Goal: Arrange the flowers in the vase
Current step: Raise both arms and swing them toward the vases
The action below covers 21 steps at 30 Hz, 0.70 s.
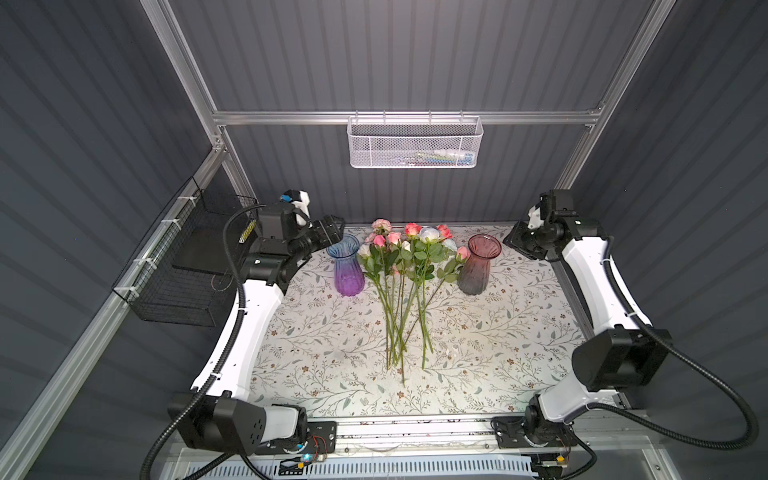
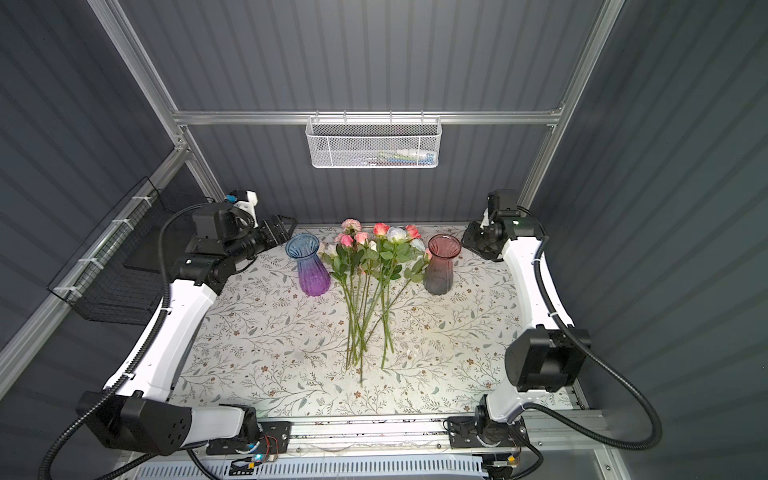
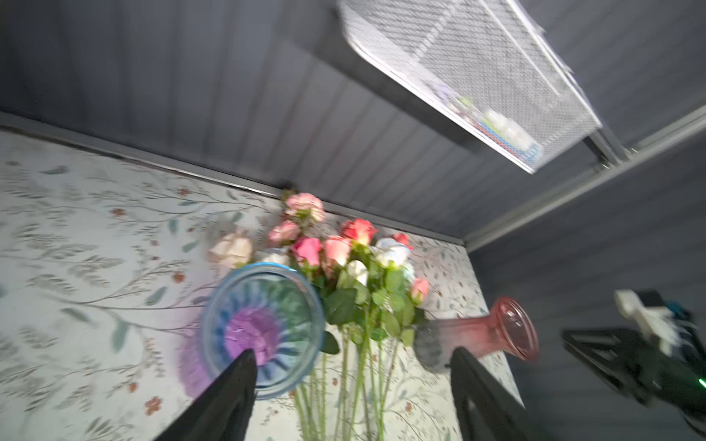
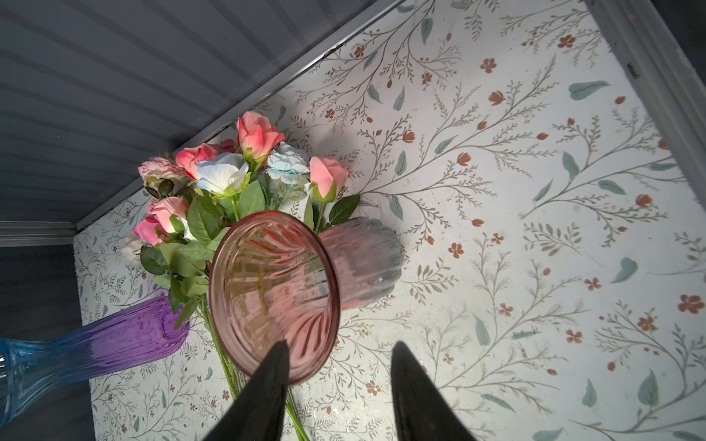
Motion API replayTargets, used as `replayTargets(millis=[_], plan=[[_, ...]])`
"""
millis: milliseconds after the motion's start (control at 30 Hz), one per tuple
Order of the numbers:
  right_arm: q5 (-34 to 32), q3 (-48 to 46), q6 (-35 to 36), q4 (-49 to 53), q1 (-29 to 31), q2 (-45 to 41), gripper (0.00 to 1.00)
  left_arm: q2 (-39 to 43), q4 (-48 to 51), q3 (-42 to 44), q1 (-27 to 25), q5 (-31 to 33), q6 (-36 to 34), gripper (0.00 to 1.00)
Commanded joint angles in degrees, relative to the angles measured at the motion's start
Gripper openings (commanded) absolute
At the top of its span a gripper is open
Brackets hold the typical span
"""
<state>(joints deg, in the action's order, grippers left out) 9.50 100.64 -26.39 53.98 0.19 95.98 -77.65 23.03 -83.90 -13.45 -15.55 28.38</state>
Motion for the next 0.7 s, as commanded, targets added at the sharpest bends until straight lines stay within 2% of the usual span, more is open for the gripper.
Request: replayTargets(millis=[0,133,267,367,667], plan=[[0.41,3.69,1.88,4.61,1.45,2.5,0.46,-2.53,-4.21,-4.56,-4.25,-8.36,0.89,0.81],[-0.67,4.32,1.08,4.69,2.0,4.35,0.46,-4.98,-4.75,-6.02,-4.91,-11.29,1.11,0.82],[-0.56,4.5,0.56,4.32,2.06,5.84,0.42,-4.88,-6.56,-3.25,-5.0,-10.44,1.08,0.84],[-0.73,5.42,0.46,5.08,2.19,7.73,0.39,-5.56,-7.57,-1.53,-5.0,-13.03,1.65,0.84],[-2.39,5.55,0.0,4.7,2.8,9.11,0.24,-4.98,-10.22,1.34,-5.42,-18.55,1.53,0.87]])
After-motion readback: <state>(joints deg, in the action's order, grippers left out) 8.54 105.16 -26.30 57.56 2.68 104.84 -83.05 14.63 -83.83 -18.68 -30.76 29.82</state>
